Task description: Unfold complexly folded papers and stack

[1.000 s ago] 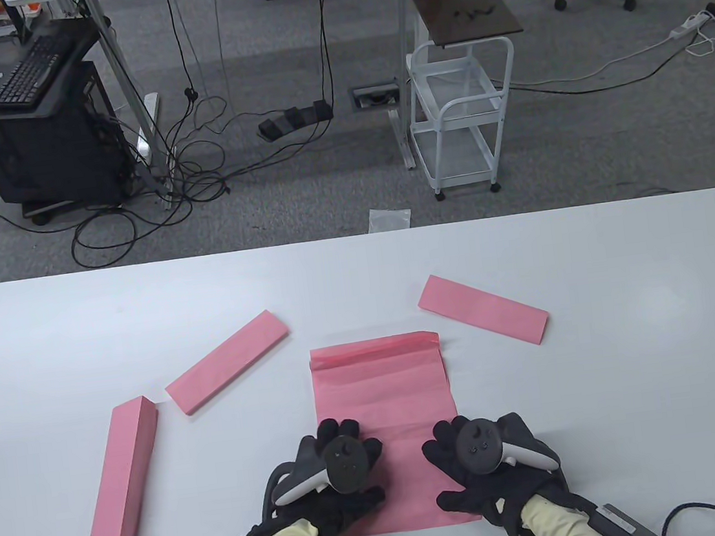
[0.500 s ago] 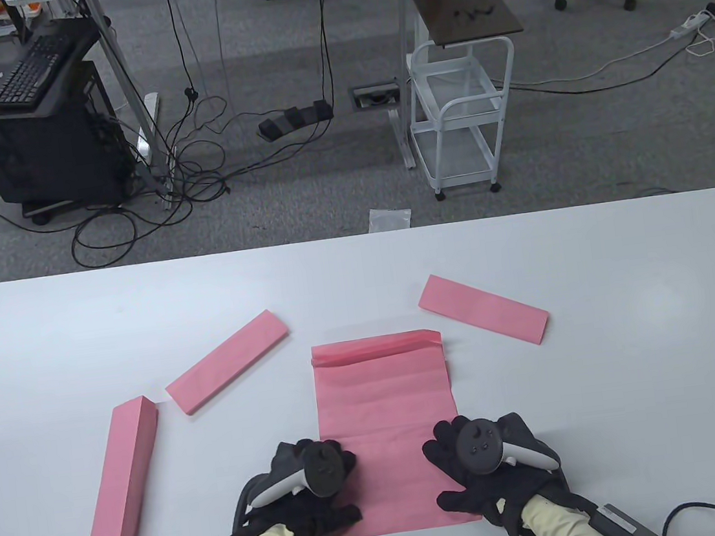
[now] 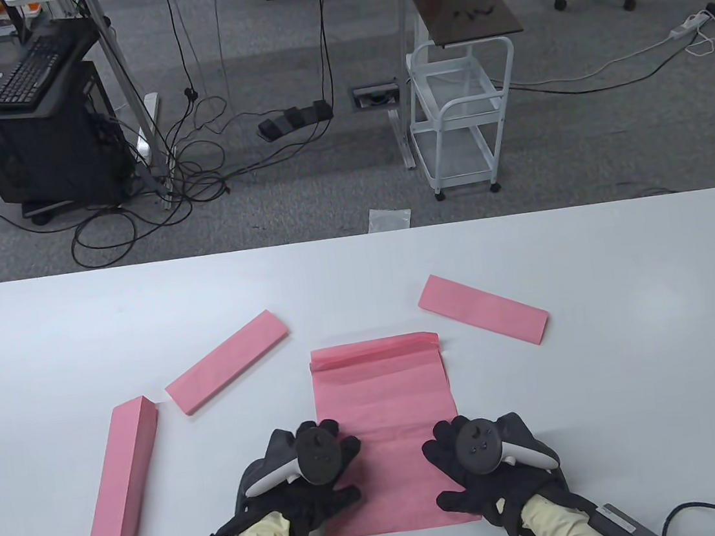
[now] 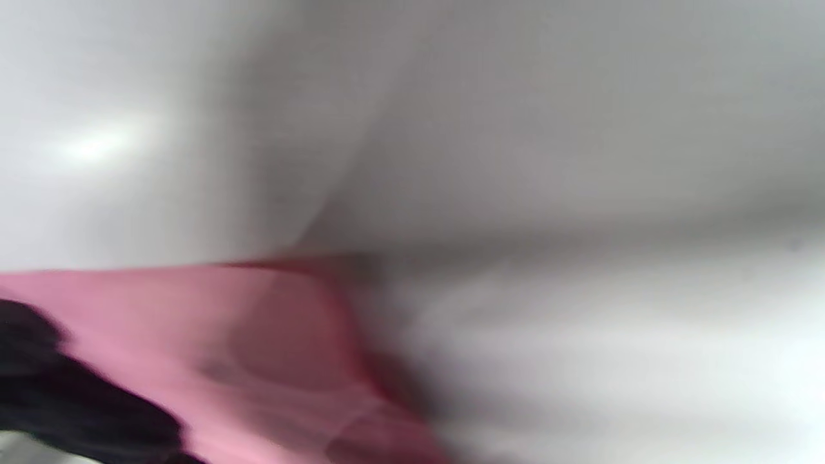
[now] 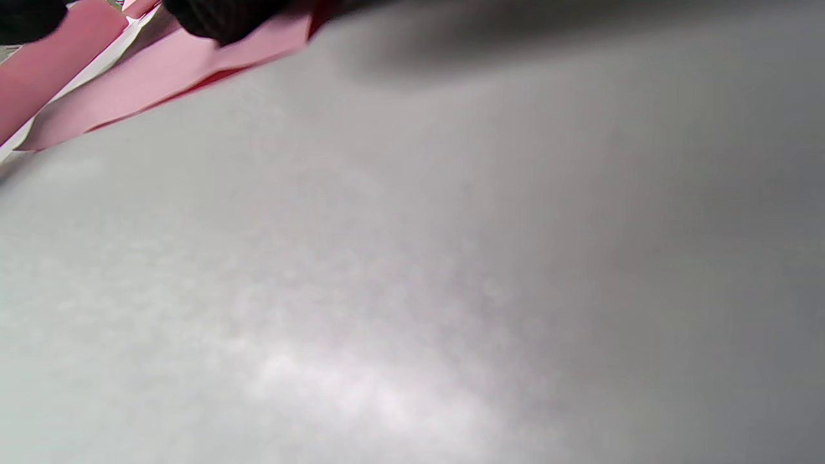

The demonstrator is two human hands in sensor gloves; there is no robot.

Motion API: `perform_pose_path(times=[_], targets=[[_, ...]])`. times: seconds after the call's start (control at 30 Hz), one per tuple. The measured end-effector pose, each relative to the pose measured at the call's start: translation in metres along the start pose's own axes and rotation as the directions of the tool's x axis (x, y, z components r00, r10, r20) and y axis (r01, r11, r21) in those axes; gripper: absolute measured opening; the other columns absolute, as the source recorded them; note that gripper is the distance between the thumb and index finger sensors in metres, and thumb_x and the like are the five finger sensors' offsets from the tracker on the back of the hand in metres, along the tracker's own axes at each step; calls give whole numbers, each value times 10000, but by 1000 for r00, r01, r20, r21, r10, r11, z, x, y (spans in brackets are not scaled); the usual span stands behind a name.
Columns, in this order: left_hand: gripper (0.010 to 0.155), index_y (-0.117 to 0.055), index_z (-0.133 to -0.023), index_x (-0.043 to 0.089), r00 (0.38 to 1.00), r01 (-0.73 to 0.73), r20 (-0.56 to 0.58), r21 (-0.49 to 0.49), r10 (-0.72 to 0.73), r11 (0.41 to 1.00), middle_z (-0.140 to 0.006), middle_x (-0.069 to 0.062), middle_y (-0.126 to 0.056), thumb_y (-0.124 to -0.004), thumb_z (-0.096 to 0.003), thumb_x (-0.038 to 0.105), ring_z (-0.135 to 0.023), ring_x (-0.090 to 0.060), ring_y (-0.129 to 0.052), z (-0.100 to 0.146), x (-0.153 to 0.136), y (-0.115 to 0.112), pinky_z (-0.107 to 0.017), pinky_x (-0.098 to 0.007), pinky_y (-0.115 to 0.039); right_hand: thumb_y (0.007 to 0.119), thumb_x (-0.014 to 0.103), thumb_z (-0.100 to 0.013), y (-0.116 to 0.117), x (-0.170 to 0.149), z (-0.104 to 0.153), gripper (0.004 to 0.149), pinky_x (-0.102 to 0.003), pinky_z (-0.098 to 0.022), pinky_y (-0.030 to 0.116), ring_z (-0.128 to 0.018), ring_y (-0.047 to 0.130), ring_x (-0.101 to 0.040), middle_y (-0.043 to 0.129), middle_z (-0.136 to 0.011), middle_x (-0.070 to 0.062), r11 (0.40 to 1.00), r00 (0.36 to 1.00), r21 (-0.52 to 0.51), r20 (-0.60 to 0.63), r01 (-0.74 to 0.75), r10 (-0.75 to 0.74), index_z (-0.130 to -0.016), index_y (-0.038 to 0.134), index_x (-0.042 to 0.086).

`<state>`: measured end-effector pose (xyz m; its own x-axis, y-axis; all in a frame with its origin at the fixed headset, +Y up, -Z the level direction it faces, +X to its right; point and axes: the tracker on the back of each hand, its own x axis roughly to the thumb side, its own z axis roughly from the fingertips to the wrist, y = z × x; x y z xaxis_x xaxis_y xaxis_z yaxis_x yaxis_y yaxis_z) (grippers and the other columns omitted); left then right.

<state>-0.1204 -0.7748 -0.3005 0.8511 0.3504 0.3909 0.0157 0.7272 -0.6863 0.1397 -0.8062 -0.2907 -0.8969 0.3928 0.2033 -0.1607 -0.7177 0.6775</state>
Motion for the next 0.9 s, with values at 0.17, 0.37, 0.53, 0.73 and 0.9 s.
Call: perform_pose_path(times=[0.17,0.37,0.53,0.73,0.9], targets=[[752,-25,-1061,373,977,211,10,-70,-211,975,-1099,75,153,-560,-563,552,-1020,-299,164,-30,24,-9,-674,-592,64,590,567,-503,0,0,0,723,-488,-659,-151,-981,-186,-85,-92,-1101,205,1000,1000,3,0,2,-2,-1031,110,456],[720,-17,-1029,432,984,101,-145,-10,-101,995,-1090,149,148,-517,-543,611,-1056,-233,132,-42,-9,10,-679,-593,62,587,568,-503,0,0,0,723,-489,-658,-152,-981,-188,-87,-94,-1100,204,1000,1000,4,0,1,-1,-1030,106,456],[689,-29,-1025,446,951,-75,-297,49,86,996,-1082,193,145,-517,-557,581,-1048,-210,153,-35,-61,30,-674,-588,76,587,569,-503,0,0,0,724,-489,-658,-152,-981,-188,-88,-94,-1101,205,1000,1000,4,0,0,0,-1030,105,455],[676,-22,-1025,449,947,-69,-310,59,84,996,-1080,194,149,-493,-559,584,-1043,-215,160,-30,-73,31,-675,-587,80,586,570,-503,0,0,0,723,-488,-657,-153,-980,-189,-86,-96,-1099,207,1000,1000,4,0,0,0,-1030,104,456],[715,2,-1033,385,951,-22,-306,77,45,997,-1071,68,187,-530,-577,527,-1034,-297,142,-29,-56,36,-677,-591,58,585,570,-503,0,0,0,723,-488,-656,-154,-979,-191,-87,-96,-1098,206,1000,1000,5,-1,0,0,-1028,102,457]])
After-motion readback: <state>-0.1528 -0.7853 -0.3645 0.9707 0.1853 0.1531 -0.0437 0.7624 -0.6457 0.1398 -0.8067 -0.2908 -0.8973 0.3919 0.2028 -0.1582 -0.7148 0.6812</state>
